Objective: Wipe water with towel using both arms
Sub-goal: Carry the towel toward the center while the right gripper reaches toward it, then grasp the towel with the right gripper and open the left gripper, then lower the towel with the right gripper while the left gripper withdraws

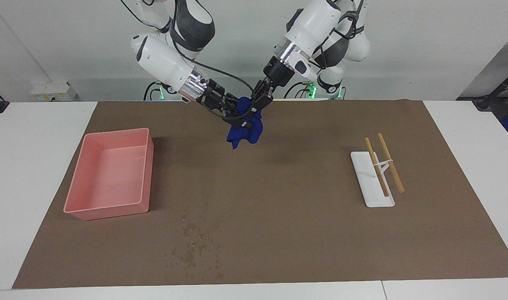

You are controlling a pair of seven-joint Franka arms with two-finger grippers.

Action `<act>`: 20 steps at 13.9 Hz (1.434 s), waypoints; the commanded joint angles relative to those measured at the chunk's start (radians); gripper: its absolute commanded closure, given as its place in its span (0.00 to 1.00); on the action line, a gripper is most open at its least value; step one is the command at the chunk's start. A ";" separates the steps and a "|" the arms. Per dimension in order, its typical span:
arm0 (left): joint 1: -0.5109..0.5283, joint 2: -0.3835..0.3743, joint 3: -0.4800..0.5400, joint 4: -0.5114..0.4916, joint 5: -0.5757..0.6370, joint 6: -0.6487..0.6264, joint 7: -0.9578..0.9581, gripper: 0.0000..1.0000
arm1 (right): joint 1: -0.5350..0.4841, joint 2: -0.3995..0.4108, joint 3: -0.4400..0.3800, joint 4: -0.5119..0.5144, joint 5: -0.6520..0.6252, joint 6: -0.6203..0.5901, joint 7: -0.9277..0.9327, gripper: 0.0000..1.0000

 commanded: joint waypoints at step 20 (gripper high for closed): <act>0.479 0.057 0.016 0.253 0.435 -0.624 1.336 0.00 | -0.211 0.324 0.003 0.040 -0.822 0.100 -1.087 1.00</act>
